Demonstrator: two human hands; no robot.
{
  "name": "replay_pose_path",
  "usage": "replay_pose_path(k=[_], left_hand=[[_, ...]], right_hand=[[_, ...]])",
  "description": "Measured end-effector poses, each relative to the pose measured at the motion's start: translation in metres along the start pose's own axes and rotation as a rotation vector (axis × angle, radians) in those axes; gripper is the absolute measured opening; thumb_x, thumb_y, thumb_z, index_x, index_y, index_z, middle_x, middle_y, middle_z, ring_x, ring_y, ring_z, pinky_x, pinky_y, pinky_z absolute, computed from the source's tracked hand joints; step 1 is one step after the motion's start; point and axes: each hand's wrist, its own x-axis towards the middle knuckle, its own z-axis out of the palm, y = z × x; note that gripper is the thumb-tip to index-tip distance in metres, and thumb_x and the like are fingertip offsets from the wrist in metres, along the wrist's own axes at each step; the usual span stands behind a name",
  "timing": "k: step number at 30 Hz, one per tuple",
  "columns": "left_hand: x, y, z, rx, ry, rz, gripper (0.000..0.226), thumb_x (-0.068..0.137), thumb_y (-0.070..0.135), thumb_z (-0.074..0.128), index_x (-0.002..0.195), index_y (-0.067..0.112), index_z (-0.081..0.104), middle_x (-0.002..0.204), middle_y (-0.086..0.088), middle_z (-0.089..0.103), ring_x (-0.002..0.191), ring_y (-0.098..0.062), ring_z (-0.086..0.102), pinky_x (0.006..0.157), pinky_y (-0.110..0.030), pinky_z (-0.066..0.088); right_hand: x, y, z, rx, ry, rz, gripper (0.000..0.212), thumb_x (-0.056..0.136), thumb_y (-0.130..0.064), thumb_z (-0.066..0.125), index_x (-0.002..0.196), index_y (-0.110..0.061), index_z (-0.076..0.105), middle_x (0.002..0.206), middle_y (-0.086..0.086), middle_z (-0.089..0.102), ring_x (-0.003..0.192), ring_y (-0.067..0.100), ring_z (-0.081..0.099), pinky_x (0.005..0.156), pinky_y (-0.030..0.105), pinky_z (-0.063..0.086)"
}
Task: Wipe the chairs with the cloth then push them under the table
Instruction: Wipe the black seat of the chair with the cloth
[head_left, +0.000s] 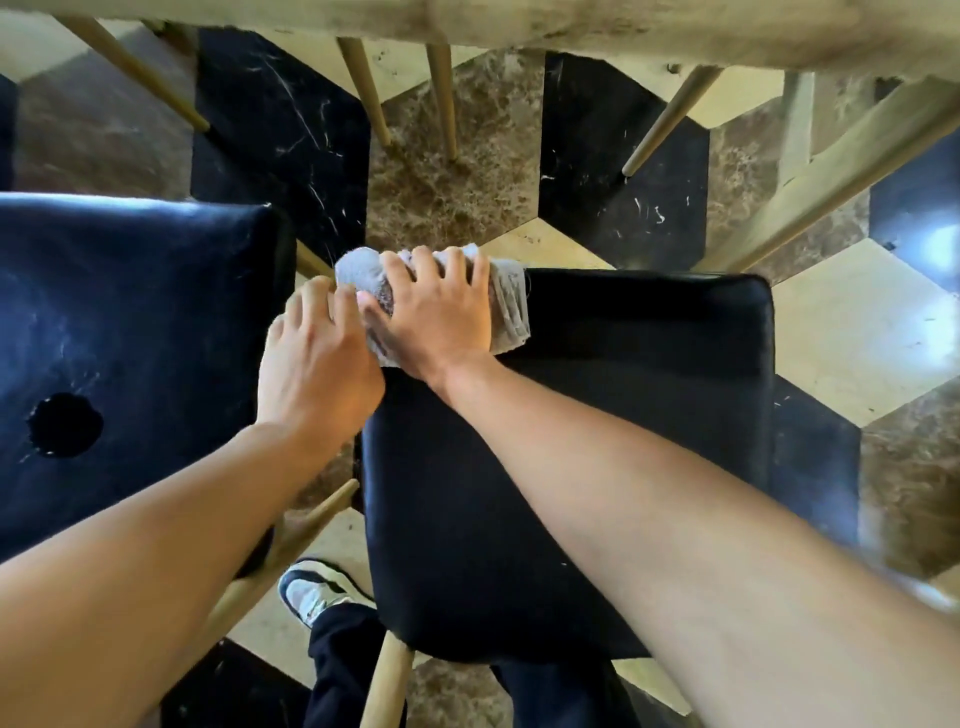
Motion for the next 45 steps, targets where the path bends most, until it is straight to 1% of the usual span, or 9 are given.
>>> replay_pose_path(k=[6,14,21,26,28,33,38,41,45], left_hand=[[0.007,-0.032,-0.013,0.021,0.017,0.023,0.038,0.091,0.019,0.059,0.126,0.004,0.052,0.129,-0.017,0.051,0.12,-0.037,0.048,0.101,-0.047,0.039],[0.001,-0.008,-0.015,-0.009,-0.023,0.139,0.045,0.088,0.014,0.047,0.132,0.005,0.047,0.141,-0.017,0.047,0.131,-0.035,0.043,0.111,-0.044,0.032],[0.012,0.065,-0.012,0.028,-0.077,0.271,0.057,0.087,0.012,0.049,0.142,0.004,0.04,0.148,-0.017,0.04,0.139,-0.033,0.032,0.115,-0.044,0.025],[0.015,0.128,0.005,0.029,-0.118,0.357,0.053,0.091,0.019,0.047,0.143,0.005,0.041,0.146,-0.015,0.042,0.137,-0.031,0.035,0.114,-0.043,0.026],[0.016,0.152,0.014,0.036,-0.132,0.373,0.053,0.093,0.021,0.046,0.143,0.006,0.04,0.147,-0.015,0.041,0.138,-0.032,0.035,0.116,-0.044,0.026],[0.006,0.177,0.027,0.066,-0.153,0.415,0.056,0.096,0.025,0.045,0.148,0.008,0.034,0.155,-0.016,0.032,0.146,-0.031,0.024,0.12,-0.045,0.021],[-0.007,0.155,0.025,0.107,-0.148,0.435,0.06,0.097,0.035,0.047,0.149,0.009,0.033,0.156,-0.016,0.032,0.147,-0.031,0.023,0.12,-0.045,0.02],[-0.013,0.127,0.022,0.105,-0.121,0.374,0.058,0.097,0.032,0.047,0.148,0.007,0.034,0.154,-0.018,0.034,0.146,-0.033,0.025,0.121,-0.046,0.02],[-0.017,0.072,0.01,0.098,-0.088,0.247,0.055,0.096,0.026,0.049,0.145,0.004,0.037,0.151,-0.02,0.036,0.143,-0.035,0.028,0.12,-0.047,0.021]], right_hand=[[0.001,-0.033,0.008,-0.097,-0.062,-0.194,0.044,0.097,-0.044,0.04,0.136,-0.03,0.057,0.156,0.006,0.039,0.139,0.039,0.035,0.118,0.061,0.016],[-0.01,-0.005,0.007,0.04,-0.004,-0.227,0.048,0.102,-0.039,0.039,0.147,-0.027,0.049,0.163,0.007,0.035,0.149,0.034,0.029,0.123,0.052,0.013],[-0.046,0.128,-0.008,0.058,0.15,0.064,0.048,0.102,-0.035,0.036,0.148,-0.029,0.05,0.141,0.005,0.057,0.133,0.031,0.045,0.12,0.046,0.023],[-0.088,0.244,-0.017,0.08,0.161,0.275,0.048,0.102,-0.04,0.031,0.147,-0.035,0.045,0.147,0.0,0.046,0.145,0.031,0.029,0.124,0.05,0.016],[-0.099,0.272,-0.017,0.158,0.165,0.314,0.047,0.102,-0.039,0.033,0.149,-0.037,0.042,0.153,-0.002,0.039,0.148,0.031,0.023,0.123,0.049,0.02],[-0.106,0.286,-0.013,0.38,0.224,0.372,0.047,0.103,-0.03,0.04,0.149,-0.036,0.045,0.161,-0.004,0.032,0.149,0.028,0.022,0.124,0.038,0.022],[-0.116,0.267,-0.009,0.492,0.279,0.747,0.05,0.106,-0.042,0.033,0.155,-0.042,0.029,0.162,0.002,0.031,0.137,0.034,0.039,0.111,0.046,0.037],[-0.116,0.249,-0.002,0.35,0.238,0.881,0.055,0.106,-0.049,0.025,0.159,-0.037,0.02,0.164,0.008,0.028,0.137,0.039,0.037,0.115,0.052,0.031],[-0.099,0.223,-0.001,0.228,0.175,0.89,0.058,0.104,-0.056,0.019,0.16,-0.041,0.017,0.17,0.008,0.01,0.151,0.043,0.016,0.121,0.059,0.013]])
